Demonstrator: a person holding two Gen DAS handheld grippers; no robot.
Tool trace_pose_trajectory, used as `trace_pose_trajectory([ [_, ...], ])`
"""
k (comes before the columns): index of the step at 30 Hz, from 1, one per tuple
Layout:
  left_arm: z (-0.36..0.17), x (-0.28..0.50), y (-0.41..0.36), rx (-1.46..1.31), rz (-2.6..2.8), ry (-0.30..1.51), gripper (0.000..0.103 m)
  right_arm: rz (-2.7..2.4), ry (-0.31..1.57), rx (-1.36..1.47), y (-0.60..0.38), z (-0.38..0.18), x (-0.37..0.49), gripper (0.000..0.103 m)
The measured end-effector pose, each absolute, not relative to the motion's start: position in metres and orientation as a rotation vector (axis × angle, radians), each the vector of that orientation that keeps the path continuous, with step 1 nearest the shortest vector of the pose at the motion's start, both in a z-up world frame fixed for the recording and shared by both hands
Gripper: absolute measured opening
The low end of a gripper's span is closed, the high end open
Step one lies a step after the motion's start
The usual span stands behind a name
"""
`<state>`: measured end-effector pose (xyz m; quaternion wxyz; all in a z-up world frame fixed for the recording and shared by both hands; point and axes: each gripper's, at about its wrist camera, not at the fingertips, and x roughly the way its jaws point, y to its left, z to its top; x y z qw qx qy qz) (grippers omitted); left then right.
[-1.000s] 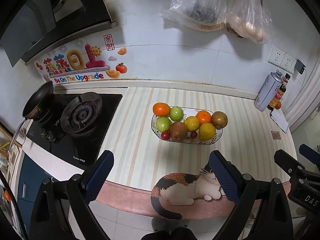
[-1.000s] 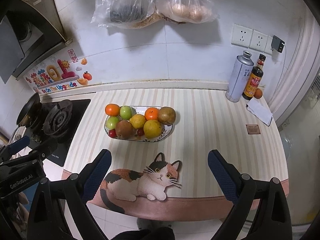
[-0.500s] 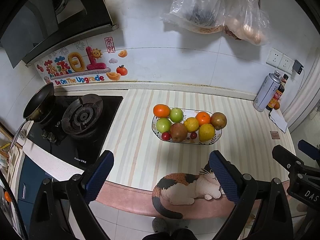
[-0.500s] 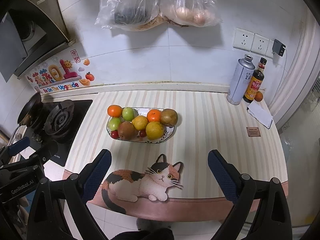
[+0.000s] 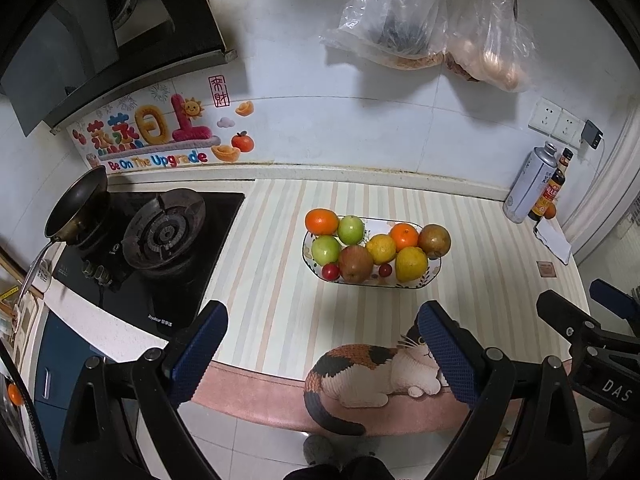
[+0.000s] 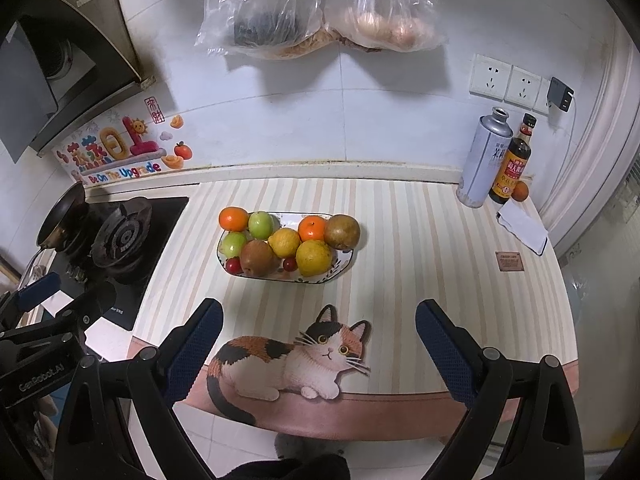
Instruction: Organize fruits
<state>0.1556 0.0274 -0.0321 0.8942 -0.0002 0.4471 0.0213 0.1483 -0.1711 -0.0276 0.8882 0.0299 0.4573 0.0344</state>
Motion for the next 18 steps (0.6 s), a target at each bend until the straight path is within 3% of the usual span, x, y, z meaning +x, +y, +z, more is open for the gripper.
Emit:
trace_pose_trajectory([
  [18,-0.0273,0.1506,0.0238,-0.001,0.037,0.914,0.098,0.075,0.945,0.063,-0.1712,-0.0292,0.1456,0.099],
])
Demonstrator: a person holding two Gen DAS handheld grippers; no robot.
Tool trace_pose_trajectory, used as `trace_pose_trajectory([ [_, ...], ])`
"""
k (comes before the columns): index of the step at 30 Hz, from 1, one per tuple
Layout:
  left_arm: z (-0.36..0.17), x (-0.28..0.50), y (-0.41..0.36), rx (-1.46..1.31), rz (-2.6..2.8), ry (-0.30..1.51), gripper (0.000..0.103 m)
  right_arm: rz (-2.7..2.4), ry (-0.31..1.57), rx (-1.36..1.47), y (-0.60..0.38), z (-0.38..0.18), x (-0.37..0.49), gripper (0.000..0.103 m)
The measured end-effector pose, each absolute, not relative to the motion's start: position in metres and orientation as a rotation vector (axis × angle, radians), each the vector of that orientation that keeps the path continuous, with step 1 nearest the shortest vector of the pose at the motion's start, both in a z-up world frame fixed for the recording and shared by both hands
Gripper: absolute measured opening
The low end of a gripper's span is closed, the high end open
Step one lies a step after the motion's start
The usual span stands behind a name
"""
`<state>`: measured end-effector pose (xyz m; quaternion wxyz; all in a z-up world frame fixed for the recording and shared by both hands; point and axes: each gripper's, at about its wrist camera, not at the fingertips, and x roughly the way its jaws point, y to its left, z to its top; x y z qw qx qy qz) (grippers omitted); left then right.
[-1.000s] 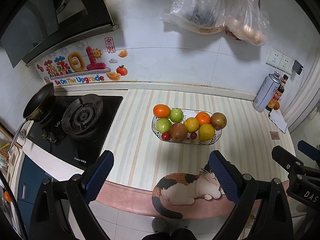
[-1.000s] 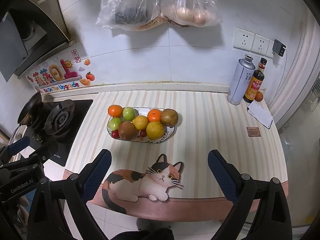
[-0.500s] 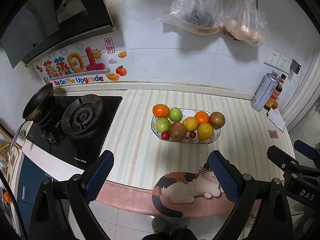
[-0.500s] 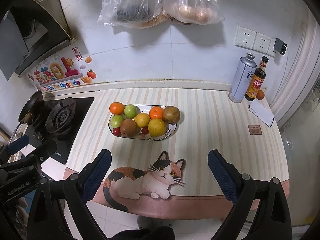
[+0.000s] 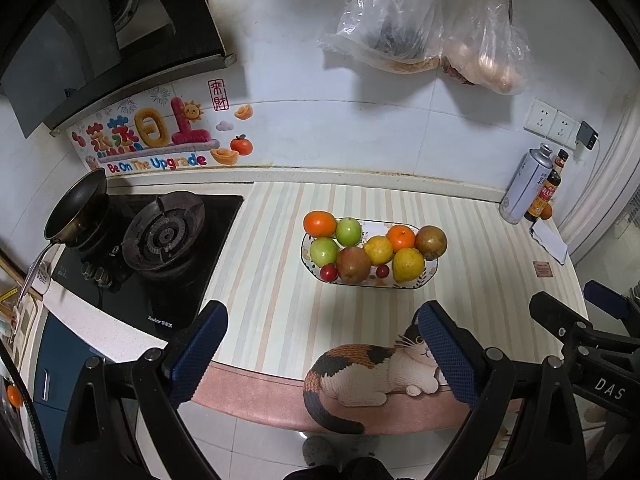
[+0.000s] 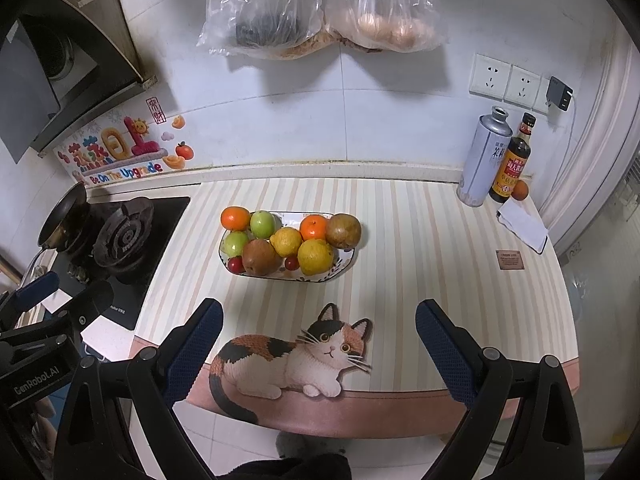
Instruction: Organize fruits
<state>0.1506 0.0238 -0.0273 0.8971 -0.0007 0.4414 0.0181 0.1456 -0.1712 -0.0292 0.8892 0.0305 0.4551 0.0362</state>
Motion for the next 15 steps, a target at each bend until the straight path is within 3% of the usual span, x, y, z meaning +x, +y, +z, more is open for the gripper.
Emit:
trace_pose_trajectory([
  [15,-0.0255,0.1487,0.0221,0.003,0.03,0.905,0.098,0.072,0.933,0.067,-0.1729,-0.0195,0.1421,0.099],
])
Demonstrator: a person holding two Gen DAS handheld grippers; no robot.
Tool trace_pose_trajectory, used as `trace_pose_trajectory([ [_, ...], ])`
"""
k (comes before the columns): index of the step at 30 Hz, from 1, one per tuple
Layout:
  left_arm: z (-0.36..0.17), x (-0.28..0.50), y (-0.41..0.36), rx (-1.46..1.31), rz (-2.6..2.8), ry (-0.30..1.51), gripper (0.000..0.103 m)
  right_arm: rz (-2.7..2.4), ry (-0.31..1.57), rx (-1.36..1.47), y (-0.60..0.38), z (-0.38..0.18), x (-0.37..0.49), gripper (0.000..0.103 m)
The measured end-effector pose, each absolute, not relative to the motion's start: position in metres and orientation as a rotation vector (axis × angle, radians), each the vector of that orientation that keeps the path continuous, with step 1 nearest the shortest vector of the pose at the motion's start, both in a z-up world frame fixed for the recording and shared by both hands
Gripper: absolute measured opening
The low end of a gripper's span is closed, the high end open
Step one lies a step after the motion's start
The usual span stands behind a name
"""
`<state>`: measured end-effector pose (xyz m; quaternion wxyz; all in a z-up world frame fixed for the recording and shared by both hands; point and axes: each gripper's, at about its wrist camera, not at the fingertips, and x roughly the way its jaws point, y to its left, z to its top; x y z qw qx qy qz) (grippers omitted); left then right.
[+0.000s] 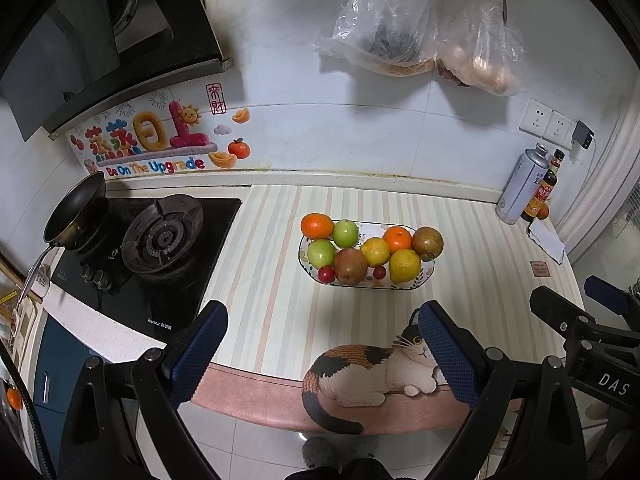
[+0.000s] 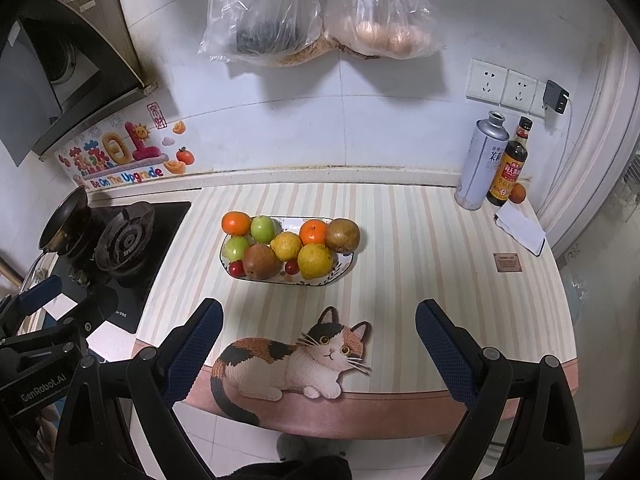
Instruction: Organize fruits
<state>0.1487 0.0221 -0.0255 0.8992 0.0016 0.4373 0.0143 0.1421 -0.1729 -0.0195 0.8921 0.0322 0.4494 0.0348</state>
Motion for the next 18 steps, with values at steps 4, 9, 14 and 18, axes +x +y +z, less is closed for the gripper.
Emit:
trace_pose_trajectory([
  [4,-0.0249,0.1477,0.0209,0.003,0.028,0.901,0.098,0.073,0.93,0.065,-0.1736,-0.0187,0.1417,0.099],
  [9,-0.025,0.1479,0.0204,0.005,0.027,0.902,0.098,0.071,0.929,0.065,-0.1736,-0.0169,0.1399,0.099],
  [14,-0.0234,0.1477,0.0191,0.002,0.023,0.902,0.098,0.071,0.927,0.069,-0.1739,-0.0162,0.1397,0.099],
  [18,-0.0223,0.1479,0.0189,-0.001,0.021,0.902,0.098,0.071,0.924,0.072,-0.1738,-0.0148,0.1385,0.099],
])
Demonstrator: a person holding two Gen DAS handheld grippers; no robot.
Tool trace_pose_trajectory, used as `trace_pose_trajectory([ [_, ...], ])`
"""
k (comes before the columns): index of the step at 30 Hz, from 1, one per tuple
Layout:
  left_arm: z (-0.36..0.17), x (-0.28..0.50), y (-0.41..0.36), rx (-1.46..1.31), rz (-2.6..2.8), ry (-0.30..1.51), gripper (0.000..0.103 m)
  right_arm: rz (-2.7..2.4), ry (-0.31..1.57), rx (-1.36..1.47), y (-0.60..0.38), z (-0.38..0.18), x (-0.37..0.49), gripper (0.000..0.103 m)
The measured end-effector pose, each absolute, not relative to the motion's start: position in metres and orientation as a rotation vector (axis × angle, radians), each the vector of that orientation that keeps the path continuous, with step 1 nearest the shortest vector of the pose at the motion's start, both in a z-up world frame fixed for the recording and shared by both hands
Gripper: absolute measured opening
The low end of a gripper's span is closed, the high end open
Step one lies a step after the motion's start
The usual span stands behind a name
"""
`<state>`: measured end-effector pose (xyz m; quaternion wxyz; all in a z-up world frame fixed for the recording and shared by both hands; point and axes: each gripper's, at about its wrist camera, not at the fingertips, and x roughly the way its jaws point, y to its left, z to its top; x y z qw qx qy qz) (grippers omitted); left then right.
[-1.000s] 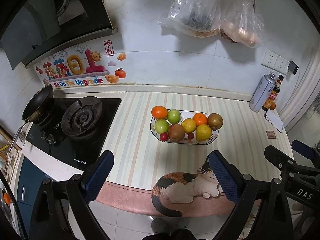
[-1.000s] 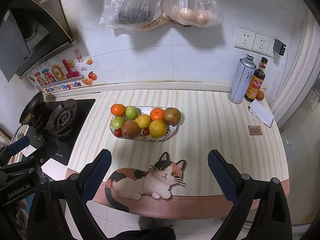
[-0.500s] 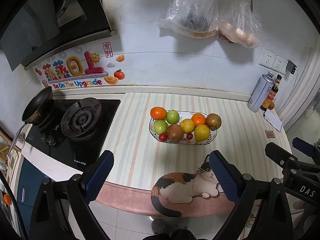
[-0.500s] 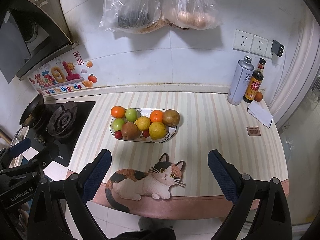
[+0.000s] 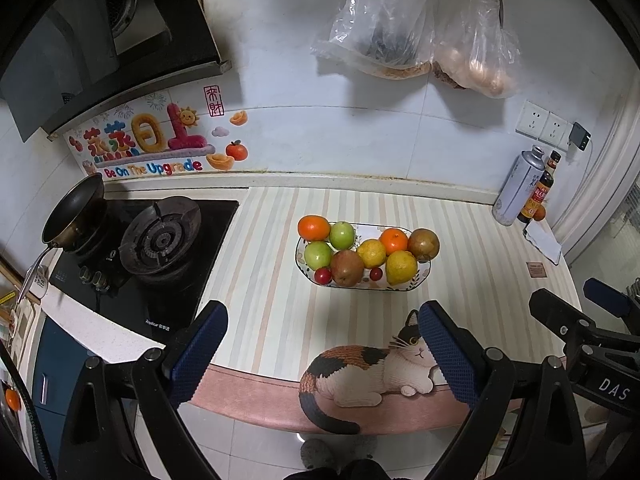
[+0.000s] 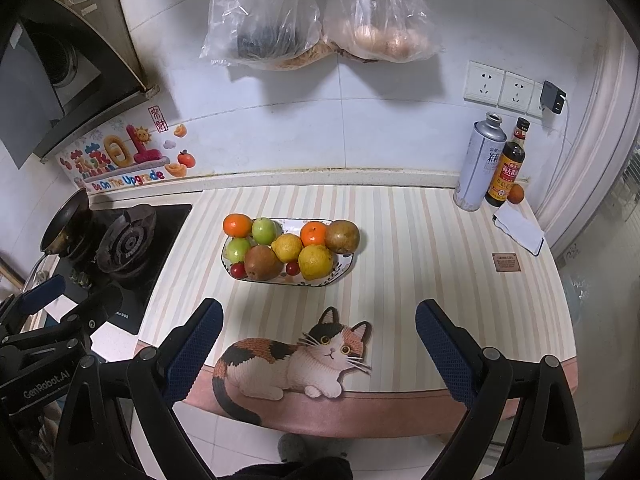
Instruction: Organize fruits
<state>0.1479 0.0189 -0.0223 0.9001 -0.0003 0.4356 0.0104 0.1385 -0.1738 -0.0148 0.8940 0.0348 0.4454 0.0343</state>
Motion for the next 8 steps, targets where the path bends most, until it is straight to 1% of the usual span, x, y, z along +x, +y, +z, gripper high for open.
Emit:
trace_pose_trajectory([
  [8,-0.0176,0.147,0.0159,0.011,0.017,0.88,0.098,0.066,0.916,0.074,-0.1729,-0.0107,0.1334,0.099],
])
